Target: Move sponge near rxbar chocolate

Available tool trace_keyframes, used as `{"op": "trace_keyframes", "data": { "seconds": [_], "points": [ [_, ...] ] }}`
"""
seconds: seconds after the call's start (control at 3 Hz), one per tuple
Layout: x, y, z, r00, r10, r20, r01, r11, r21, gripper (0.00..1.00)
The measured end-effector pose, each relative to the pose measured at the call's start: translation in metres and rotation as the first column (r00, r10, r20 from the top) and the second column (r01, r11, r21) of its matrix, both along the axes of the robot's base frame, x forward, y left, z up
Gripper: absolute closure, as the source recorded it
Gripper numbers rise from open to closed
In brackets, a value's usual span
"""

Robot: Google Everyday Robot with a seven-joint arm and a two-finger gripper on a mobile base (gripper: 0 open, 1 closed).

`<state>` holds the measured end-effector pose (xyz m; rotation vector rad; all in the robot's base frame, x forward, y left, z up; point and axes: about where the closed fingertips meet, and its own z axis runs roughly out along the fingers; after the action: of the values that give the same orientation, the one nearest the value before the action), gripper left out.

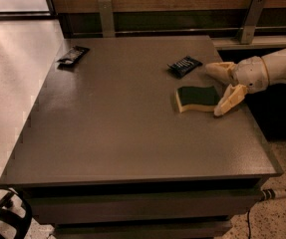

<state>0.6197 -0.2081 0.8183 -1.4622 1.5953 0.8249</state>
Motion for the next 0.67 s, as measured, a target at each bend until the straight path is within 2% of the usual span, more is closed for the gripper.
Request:
{"op": "trace_keyframes", "data": {
  "seconds": [0.33,0.67],
  "points": [
    [-0.0055,0.0008,-0.0002,1.0000,0.007,-0.005,-0.008,1.000,-0.005,0.00],
    [-0.0090,0.0048,-0.0084,0.9996,0.021,-0.018,-0.021,1.000,-0.012,0.18]
  ]
}}
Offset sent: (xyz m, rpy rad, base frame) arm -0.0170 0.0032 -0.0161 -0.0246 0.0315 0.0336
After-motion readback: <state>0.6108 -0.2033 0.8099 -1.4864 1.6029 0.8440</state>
